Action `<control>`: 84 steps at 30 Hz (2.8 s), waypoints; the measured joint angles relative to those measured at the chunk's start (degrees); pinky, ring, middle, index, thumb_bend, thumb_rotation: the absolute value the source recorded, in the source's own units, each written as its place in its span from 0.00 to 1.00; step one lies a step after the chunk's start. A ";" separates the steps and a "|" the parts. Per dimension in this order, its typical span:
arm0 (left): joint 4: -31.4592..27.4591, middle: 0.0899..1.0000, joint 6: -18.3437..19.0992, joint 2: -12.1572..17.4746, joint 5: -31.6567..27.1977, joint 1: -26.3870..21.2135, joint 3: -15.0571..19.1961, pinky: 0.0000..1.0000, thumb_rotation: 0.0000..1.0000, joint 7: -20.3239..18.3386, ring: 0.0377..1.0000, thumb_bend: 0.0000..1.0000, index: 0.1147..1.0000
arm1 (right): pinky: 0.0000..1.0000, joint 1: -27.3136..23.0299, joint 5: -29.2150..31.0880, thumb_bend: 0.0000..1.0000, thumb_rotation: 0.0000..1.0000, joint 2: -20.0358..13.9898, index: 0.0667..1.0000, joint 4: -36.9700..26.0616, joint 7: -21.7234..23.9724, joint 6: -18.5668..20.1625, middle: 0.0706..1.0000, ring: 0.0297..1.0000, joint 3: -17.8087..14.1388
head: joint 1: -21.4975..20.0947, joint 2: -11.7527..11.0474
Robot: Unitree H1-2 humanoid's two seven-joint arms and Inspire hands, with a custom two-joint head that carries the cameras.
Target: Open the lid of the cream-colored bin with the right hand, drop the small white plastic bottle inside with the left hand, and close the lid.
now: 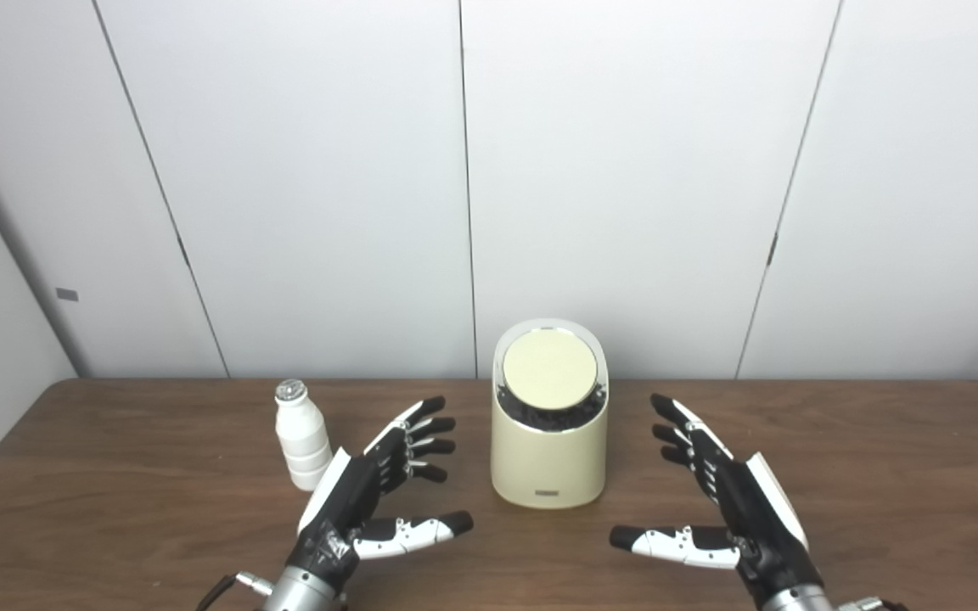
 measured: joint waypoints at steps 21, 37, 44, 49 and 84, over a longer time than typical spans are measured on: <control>1.47 0.84 -0.02 0.00 -0.04 -0.43 0.01 0.68 0.13 0.08 0.79 0.75 0.92 | 0.81 -0.19 0.50 0.79 0.25 0.69 0.90 1.76 -1.24 -2.30 0.91 0.87 -0.28 | -1.41 -0.88; 3.71 0.84 -0.98 -0.10 0.23 -1.92 0.00 0.68 0.10 0.23 0.78 0.77 0.92 | 0.86 -13.10 -12.36 0.84 0.34 2.38 0.96 4.33 -6.29 5.65 0.99 0.96 -0.65 | -1.93 -1.40; 4.52 0.84 -1.87 -0.19 0.46 -2.25 -0.10 0.68 0.10 0.37 0.78 0.76 0.92 | 0.72 -19.77 -15.23 0.87 0.35 -0.13 0.99 5.75 -4.44 10.63 0.96 0.90 0.41 | -1.76 -1.32; 4.59 0.84 -2.00 -0.58 0.46 -2.67 -0.41 0.67 0.09 0.37 0.78 0.75 0.92 | 0.70 -22.29 -16.28 0.88 0.30 -1.70 0.97 6.85 -2.79 11.80 0.96 0.87 1.87 | -1.58 -1.23; 6.64 0.83 -3.17 -2.03 2.77 -3.69 -0.49 0.66 0.10 2.88 0.77 0.75 0.90 | 0.65 -30.48 -25.96 0.97 0.42 -3.25 0.98 18.64 1.31 16.37 1.00 0.89 10.38 | -0.70 -0.79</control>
